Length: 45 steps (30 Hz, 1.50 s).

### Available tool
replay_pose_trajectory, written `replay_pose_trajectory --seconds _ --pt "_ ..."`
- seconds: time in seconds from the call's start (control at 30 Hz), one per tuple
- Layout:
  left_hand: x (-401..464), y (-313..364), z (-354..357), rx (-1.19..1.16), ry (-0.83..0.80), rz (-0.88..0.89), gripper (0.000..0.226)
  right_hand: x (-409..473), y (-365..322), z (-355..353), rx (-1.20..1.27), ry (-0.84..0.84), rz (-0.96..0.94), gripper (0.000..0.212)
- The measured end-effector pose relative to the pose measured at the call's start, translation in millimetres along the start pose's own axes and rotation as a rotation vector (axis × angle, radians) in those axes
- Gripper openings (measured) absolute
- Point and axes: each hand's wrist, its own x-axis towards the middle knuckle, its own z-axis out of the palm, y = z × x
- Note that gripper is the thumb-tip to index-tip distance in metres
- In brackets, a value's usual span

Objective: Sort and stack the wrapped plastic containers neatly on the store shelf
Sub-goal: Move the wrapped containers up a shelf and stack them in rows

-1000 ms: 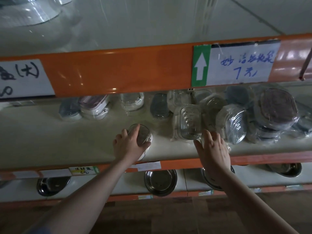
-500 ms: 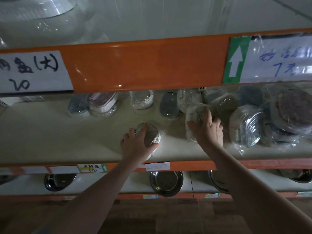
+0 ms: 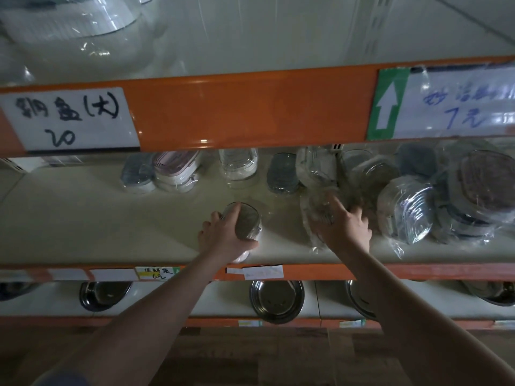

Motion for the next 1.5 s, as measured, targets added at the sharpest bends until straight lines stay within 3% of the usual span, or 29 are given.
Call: replay_pose_trajectory --seconds 0.13,0.4,0.93,1.27,1.5 --pt "-7.6 2.7 -15.1 0.035 0.076 0.006 0.09 -13.9 2.7 -10.8 -0.013 -0.039 -0.012 0.052" --pt "-47.0 -3.2 -34.4 0.05 0.103 0.028 0.087 -37.1 0.2 -38.4 -0.039 -0.05 -0.107 0.065" --pt "-144.4 -42.2 -65.9 -0.054 0.129 0.054 0.092 -128.2 -9.6 -67.9 -0.108 -0.067 -0.339 0.064" --pt "-216.0 -94.7 -124.5 -0.041 0.136 0.125 0.092 -221.2 -63.5 -88.1 -0.097 -0.048 -0.424 0.062" --pt "-294.6 -171.0 -188.6 -0.046 0.167 0.172 0.095 -320.0 -122.5 -102.7 -0.083 0.027 -0.498 0.063"
